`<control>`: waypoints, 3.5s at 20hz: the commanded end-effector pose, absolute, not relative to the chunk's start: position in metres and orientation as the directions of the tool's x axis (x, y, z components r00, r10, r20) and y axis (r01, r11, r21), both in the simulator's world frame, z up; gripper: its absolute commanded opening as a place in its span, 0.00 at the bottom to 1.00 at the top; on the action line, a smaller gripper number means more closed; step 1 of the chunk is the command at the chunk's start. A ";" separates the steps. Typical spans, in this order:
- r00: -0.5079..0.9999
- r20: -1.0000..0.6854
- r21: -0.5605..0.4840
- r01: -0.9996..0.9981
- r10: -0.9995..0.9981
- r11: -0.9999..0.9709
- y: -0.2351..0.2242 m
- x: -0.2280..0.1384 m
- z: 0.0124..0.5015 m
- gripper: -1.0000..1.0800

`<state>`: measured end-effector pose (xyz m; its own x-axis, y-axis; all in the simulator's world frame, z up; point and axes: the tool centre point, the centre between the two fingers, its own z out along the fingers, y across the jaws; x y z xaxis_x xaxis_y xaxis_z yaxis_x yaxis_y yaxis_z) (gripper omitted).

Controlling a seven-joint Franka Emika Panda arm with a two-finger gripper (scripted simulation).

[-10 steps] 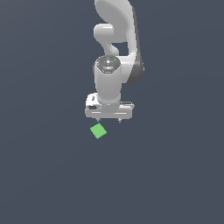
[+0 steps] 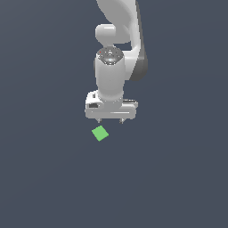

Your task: Pick up the object and move it to a goal position.

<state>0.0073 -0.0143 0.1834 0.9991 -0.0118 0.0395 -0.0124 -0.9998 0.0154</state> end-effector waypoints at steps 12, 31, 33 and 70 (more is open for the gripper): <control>0.998 0.045 0.020 0.035 0.036 -0.999 -0.020 0.009 0.181 0.96; 0.921 0.009 0.020 0.388 0.389 -0.921 -0.060 -0.012 0.103 0.96; 0.903 0.006 0.017 0.429 0.430 -0.903 -0.065 -0.015 0.094 0.96; 0.805 0.000 0.000 0.594 0.594 -0.805 -0.081 -0.032 0.006 0.96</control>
